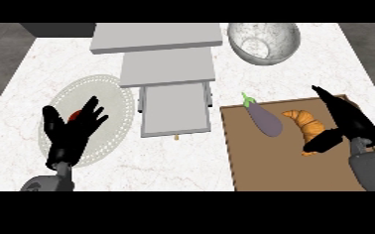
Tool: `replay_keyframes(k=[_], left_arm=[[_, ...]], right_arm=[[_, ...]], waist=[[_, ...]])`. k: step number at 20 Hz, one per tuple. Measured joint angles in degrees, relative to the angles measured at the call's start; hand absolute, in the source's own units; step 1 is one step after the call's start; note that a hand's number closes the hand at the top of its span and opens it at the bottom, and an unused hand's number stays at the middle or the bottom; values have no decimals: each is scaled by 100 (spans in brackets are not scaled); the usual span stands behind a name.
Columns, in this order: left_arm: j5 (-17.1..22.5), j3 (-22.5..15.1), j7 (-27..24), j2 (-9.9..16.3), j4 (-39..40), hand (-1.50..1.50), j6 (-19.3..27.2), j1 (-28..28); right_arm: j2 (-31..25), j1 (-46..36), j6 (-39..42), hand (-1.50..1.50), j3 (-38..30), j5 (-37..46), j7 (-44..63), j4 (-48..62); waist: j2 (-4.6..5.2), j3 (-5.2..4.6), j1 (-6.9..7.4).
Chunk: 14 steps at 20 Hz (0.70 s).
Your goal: Pick the croissant from the tray and place it in the tiered shelf
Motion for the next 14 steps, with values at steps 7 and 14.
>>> replay_keyframes(k=[7,14], left_arm=[[-88,127,158,12,-154,0,-80,56],[-160,213,161,-96,-15,0,-89,-79]], right_arm=[[405,-219,-313,-150,-254,401,-674,769],[550,-286,-126,150,-169,719,-1147,1110]], waist=[[3,-3,3],[-12,-38,0]])
